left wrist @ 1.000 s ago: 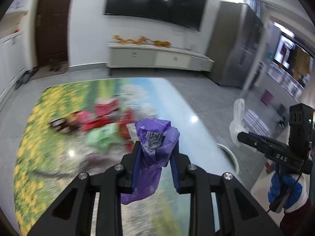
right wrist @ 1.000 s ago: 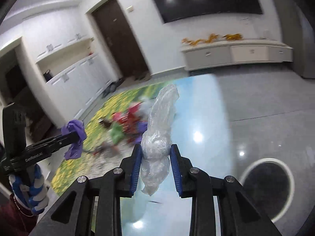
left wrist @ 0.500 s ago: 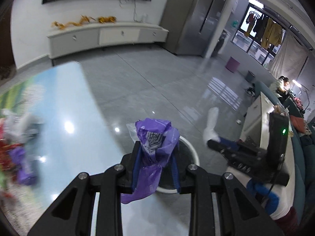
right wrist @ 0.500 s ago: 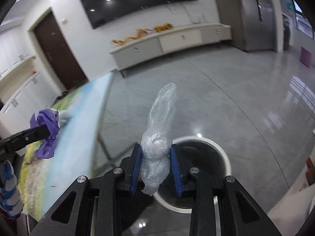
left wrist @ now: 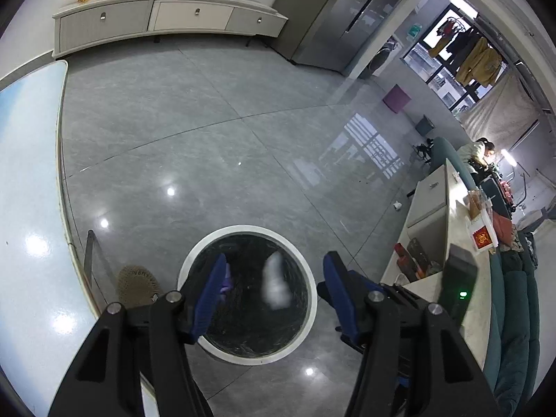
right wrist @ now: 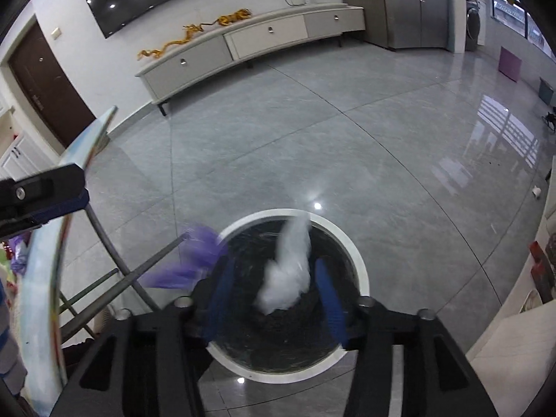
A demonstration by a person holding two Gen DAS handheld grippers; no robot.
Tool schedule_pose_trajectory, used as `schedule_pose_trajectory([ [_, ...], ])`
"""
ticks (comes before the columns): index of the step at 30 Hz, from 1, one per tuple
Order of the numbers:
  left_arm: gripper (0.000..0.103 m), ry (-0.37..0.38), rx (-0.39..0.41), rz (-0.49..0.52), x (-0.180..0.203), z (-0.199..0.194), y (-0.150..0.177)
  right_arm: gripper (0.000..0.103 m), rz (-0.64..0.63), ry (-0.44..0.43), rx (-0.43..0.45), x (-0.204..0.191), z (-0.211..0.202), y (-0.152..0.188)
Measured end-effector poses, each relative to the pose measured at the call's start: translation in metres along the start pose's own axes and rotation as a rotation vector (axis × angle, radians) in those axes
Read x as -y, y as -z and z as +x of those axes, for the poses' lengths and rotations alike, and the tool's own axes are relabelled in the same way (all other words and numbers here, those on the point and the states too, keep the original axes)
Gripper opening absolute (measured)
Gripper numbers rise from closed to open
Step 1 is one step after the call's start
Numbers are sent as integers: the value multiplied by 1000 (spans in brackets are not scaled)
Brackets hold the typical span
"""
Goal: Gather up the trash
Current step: 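Open both tools to drop the bags into the trash bin, then move both tools back to the trash on the coffee table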
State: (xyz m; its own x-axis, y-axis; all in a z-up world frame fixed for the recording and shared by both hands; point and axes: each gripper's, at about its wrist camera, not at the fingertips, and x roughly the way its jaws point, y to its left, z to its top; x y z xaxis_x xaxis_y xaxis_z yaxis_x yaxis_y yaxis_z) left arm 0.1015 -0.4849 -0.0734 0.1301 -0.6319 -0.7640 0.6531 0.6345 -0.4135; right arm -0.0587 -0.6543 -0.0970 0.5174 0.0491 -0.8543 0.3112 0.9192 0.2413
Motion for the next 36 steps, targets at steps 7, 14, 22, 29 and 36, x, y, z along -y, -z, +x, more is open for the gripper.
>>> schedule_pose_trajectory([
  [7, 56, -97, 158, 86, 8, -58, 17, 53, 34, -17, 36, 7, -16, -2],
  [14, 56, -184, 241, 132, 0, -126, 35, 53, 13, -101, 168, -27, -74, -13],
  [22, 57, -281, 379, 109, -39, -229, 73, 56, -85, -181, 324, -91, -151, -25],
  [29, 57, -377, 469, 59, -94, -307, 105, 57, -190, -236, 415, -153, -205, -23],
  [36, 57, -461, 466, -24, -174, -345, 132, 57, -279, -280, 425, -208, -212, -25],
])
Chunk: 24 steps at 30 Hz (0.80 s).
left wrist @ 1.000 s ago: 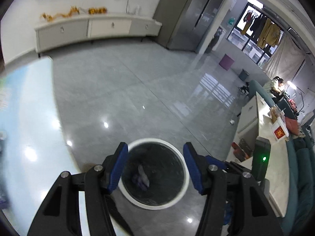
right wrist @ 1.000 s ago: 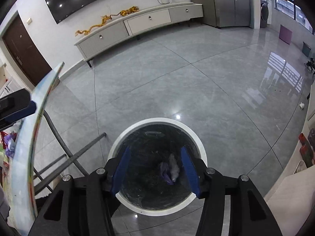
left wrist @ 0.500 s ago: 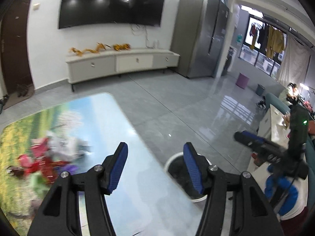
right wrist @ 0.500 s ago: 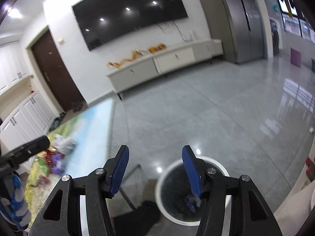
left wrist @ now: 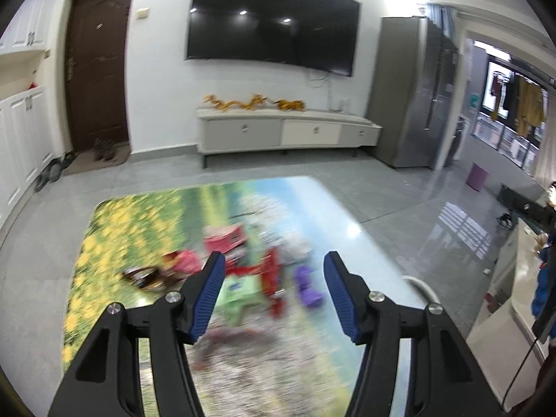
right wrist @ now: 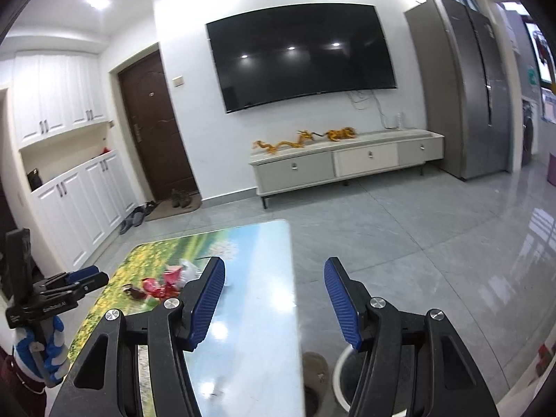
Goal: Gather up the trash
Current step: 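Move both tools back to the trash on the coffee table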
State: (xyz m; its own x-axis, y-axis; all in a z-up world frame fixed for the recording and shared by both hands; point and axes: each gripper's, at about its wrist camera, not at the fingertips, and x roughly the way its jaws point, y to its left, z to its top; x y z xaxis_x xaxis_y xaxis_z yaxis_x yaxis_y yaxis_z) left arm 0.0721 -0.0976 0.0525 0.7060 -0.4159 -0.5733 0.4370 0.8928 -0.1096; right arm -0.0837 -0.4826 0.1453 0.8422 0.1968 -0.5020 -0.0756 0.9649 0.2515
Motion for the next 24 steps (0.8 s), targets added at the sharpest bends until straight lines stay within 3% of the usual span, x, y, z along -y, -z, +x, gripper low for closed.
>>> schedule_pose_trajectory([
  [8, 57, -5, -124, -33, -54, 35, 44, 57, -25, -88, -147, -38, 79, 19],
  [14, 56, 15, -225, -37, -66, 74, 73, 57, -46, -137, -274, -61, 141, 45],
  [24, 55, 89, -280, 11, -59, 97, 84, 57, -63, -197, -426, -88, 213, 81],
])
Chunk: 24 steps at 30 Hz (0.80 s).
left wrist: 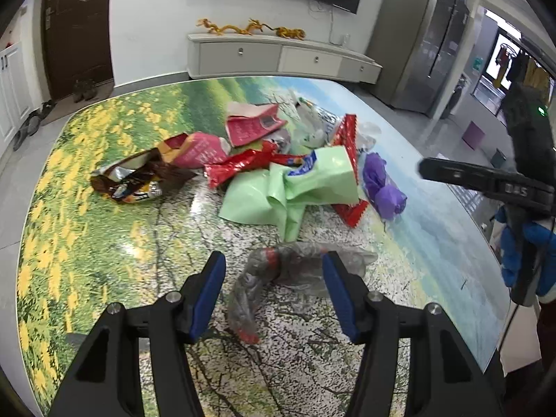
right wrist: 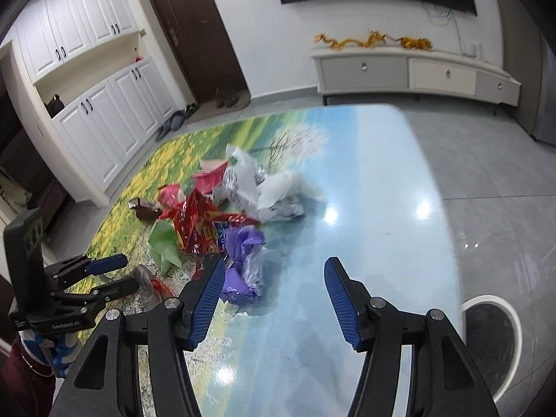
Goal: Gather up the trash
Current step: 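Move both tools back to the trash on the coffee table, then grasp a clear plastic bottle bag with the left tool while the right tool grasps a purple bag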
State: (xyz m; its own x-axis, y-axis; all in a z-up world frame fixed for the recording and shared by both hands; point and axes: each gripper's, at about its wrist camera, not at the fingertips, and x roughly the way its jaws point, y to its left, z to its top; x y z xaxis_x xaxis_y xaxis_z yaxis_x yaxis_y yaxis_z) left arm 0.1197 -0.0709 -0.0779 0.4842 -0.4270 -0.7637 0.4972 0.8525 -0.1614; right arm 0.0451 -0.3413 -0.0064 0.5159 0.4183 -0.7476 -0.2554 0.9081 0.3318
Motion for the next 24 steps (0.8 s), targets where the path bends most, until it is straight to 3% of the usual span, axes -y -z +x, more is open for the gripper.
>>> schedule_pose_trajectory([
  [4, 44, 33, -19, 13, 3, 6, 1, 57, -8, -12, -24, -4, 18, -3],
  [15, 30, 87, -52, 2, 10, 11, 10, 47, -4, -22, -71, -7, 43, 0],
  [19, 19, 82, -49, 5, 12, 10, 14, 37, -8, -42, -74, -8, 43, 2],
  [22, 17, 69, -42, 7, 17, 6, 18, 27, -15, -58, -76, -12, 40, 3],
  [24, 16, 66, -35, 1, 21, 2, 24, 27, -17, -57, -78, -14, 40, 5],
])
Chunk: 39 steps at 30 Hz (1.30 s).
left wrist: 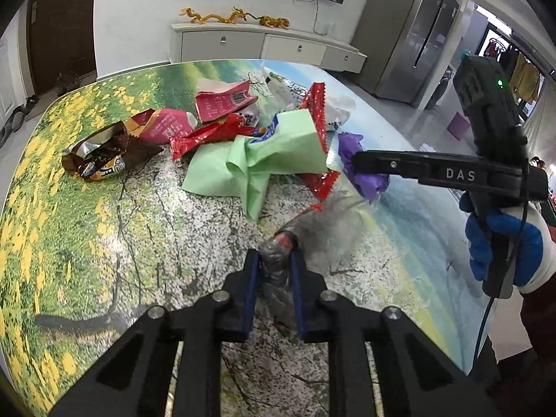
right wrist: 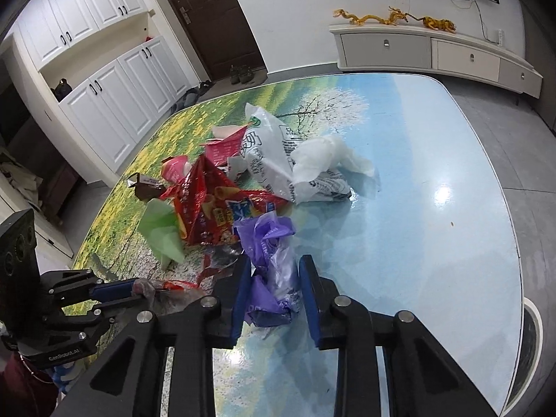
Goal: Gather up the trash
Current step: 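Grasp a clear plastic bottle bag with the left tool while the right tool grasps a purple bag, then carry both held items with both tools over the trash bin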
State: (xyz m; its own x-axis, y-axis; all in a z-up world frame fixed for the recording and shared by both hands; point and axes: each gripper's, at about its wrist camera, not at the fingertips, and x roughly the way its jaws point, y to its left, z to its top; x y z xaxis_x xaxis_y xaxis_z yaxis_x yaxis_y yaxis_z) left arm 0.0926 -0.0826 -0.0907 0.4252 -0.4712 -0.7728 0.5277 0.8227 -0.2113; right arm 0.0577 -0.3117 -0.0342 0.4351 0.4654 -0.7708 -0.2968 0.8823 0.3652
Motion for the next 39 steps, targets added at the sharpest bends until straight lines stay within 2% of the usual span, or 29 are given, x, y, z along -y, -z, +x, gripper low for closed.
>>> schedule_pose_trajectory([
  [6, 15, -2, 23, -36, 5, -15, 17, 25, 14, -22, 5, 0, -12, 10],
  [14, 15, -37, 66, -82, 10, -46, 28, 25, 9, -45, 63, -8, -46, 21],
  [32, 15, -122, 181, -168, 23, -104, 29, 25, 26, -45, 257, 2, -151, 46],
  [39, 15, -124, 227, -111, 60, -123, 7, 25, 67, -46, 342, 19, -186, 61],
])
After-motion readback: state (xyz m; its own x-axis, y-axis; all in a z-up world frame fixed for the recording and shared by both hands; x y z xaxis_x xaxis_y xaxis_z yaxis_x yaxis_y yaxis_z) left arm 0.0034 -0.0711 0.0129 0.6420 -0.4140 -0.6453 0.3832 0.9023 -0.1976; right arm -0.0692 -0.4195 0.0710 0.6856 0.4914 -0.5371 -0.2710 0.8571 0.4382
